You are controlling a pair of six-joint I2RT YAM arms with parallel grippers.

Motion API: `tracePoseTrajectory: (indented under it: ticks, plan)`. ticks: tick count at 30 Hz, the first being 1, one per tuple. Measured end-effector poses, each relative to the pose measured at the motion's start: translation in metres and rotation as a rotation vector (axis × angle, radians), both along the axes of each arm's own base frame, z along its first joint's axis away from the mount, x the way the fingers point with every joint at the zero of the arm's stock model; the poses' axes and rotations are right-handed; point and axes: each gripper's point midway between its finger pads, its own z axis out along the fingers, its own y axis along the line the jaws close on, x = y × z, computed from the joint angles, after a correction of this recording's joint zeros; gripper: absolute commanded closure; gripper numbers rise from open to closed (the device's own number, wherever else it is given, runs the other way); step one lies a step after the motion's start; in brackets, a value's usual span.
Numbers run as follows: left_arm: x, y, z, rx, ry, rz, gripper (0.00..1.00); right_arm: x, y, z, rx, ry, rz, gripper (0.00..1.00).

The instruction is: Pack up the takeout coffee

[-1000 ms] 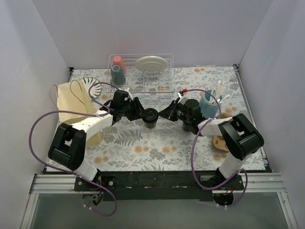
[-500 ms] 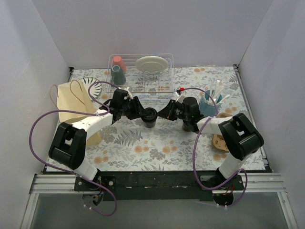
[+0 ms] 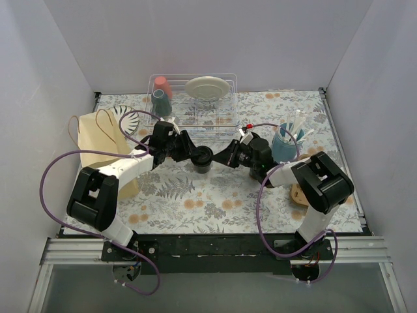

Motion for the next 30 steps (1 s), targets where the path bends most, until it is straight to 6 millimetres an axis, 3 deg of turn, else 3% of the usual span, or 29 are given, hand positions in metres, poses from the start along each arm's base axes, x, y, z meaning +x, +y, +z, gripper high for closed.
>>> tracePoseTrajectory:
  ticks: [6,11,17,23,30]
  plan:
    - [0.002,-0.001,0.0,-0.008,-0.014,0.0,0.59,-0.002,-0.001,-0.001,0.035,0.005,-0.052,0.79]
    - [0.004,-0.003,0.0,-0.013,-0.022,-0.004,0.59,-0.006,-0.003,0.003,-0.026,0.012,-0.072,0.68]
    - [0.006,-0.009,0.0,-0.022,-0.033,-0.016,0.59,-0.023,0.003,0.024,-0.166,-0.004,-0.005,0.61]
    - [0.008,-0.012,0.0,-0.022,-0.034,-0.021,0.59,0.0,0.004,0.067,-0.255,-0.104,-0.045,0.61]
    - [0.009,-0.013,0.0,-0.02,-0.031,-0.022,0.58,0.015,-0.013,0.06,-0.427,-0.098,-0.102,0.6]
